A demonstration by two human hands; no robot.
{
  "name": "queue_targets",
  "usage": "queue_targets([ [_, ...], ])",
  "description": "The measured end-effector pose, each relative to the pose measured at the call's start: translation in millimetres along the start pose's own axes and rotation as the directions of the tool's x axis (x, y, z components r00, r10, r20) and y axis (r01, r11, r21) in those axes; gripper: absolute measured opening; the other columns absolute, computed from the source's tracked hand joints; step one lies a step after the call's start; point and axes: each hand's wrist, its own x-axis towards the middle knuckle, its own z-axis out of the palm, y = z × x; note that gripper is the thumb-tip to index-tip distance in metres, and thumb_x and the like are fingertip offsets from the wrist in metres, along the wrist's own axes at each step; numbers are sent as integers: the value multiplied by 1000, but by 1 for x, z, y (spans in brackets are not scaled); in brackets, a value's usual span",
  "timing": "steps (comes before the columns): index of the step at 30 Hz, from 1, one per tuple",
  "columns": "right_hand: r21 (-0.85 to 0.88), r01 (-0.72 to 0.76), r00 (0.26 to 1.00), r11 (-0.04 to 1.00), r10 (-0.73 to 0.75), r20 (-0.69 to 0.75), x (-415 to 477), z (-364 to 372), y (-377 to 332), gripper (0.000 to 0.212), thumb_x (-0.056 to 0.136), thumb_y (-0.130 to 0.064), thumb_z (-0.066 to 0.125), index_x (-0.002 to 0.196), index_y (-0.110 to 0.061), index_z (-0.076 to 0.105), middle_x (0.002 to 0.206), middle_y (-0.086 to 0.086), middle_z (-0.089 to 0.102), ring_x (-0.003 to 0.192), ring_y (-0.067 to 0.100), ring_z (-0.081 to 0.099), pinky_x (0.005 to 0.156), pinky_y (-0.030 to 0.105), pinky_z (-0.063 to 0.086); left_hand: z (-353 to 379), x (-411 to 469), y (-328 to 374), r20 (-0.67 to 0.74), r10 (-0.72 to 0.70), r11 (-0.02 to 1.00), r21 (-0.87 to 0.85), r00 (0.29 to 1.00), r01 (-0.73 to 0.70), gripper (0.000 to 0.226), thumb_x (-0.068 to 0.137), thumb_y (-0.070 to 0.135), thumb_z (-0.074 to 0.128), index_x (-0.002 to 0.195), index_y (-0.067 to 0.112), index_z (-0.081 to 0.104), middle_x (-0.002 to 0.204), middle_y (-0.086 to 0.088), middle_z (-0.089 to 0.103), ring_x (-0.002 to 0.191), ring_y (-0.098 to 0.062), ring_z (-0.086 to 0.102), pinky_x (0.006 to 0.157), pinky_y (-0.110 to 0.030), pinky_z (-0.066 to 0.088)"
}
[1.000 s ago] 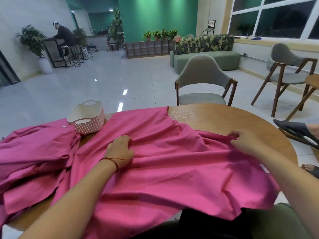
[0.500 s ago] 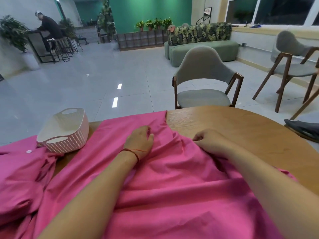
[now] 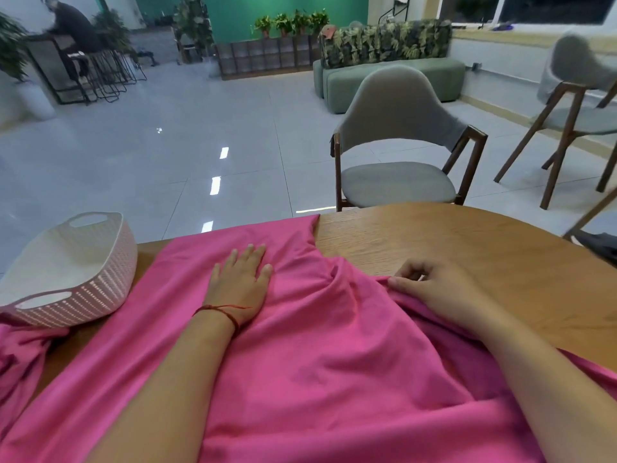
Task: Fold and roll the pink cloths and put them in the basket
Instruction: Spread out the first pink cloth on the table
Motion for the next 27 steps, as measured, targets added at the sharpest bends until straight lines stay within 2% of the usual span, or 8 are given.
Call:
queue_targets([
  [2, -6, -18, 999, 1000, 18, -46, 4, -2, 5, 18, 92, -30, 82, 75, -28, 77, 70, -14, 72, 65, -2, 60, 60, 15, 42, -1, 1, -9, 15, -23, 1000, 15, 1000, 23, 62, 107, 60, 25, 166, 39, 16, 174, 11, 11, 161, -20, 7, 129, -53, 7],
  [5, 97, -107, 973, 989, 124, -192, 10, -11, 21, 19, 92, -27, 82, 75, -22, 76, 71, -4, 72, 64, 9, 60, 66, 32, 46, -4, 2, -19, 43, -66, 997, 40, 997, 64, 66, 105, 66, 20, 165, 41, 13, 174, 12, 5, 161, -19, 2, 129, -53, 3],
  [9, 205, -241, 850, 949, 308, -427, 15, -37, 48, 14, 89, -33, 82, 80, -24, 78, 82, -2, 75, 84, 27, 70, 82, 46, 57, -5, 3, -27, 51, -104, 993, 61, 993, 101, 65, 104, 68, 16, 164, 46, 8, 174, 12, -1, 161, -19, -2, 129, -55, 1],
  [12, 251, -300, 741, 920, 391, -546, 9, -59, 55, 13, 91, -31, 78, 84, -20, 78, 93, -3, 74, 98, 27, 66, 88, 44, 53, -8, 4, -34, 74, -127, 990, 69, 989, 122, 61, 105, 65, 15, 163, 50, 5, 174, 13, -4, 161, -20, -4, 128, -56, -1],
  [16, 213, -385, 663, 898, 429, -614, -4, -76, 64, 16, 95, -32, 72, 87, -18, 75, 94, -2, 71, 96, 34, 65, 88, 46, 55, -12, 2, -46, 69, -154, 987, 57, 986, 150, 56, 107, 61, 18, 162, 54, 8, 174, 15, -2, 162, -20, -2, 128, -59, 0],
  [22, -151, -448, 814, 881, 332, -477, -5, -74, 62, 12, 97, -34, 65, 89, -26, 69, 91, 2, 71, 81, 27, 63, 76, 44, 54, -17, -4, -53, 51, -173, 984, 53, 984, 170, 56, 108, 58, 21, 163, 52, 11, 174, 13, 1, 162, -21, 1, 127, -61, 1],
  [24, -242, -423, 850, 873, 290, -439, -1, -68, 58, 10, 95, -37, 66, 101, -30, 68, 105, 1, 71, 93, 27, 64, 78, 44, 54, -15, -4, -51, 24, -163, 986, 42, 986, 162, 56, 108, 56, 24, 163, 50, 15, 174, 13, 6, 161, -22, 5, 127, -61, 4],
  [27, -412, -367, 905, 834, 218, -366, 11, -56, 47, 34, 91, -29, 66, 124, -30, 67, 130, 3, 65, 119, 32, 56, 92, 47, 51, -15, -5, -47, -3, -160, 987, 31, 987, 160, 55, 108, 52, 28, 163, 47, 21, 174, 13, 12, 161, -22, 10, 126, -62, 7],
])
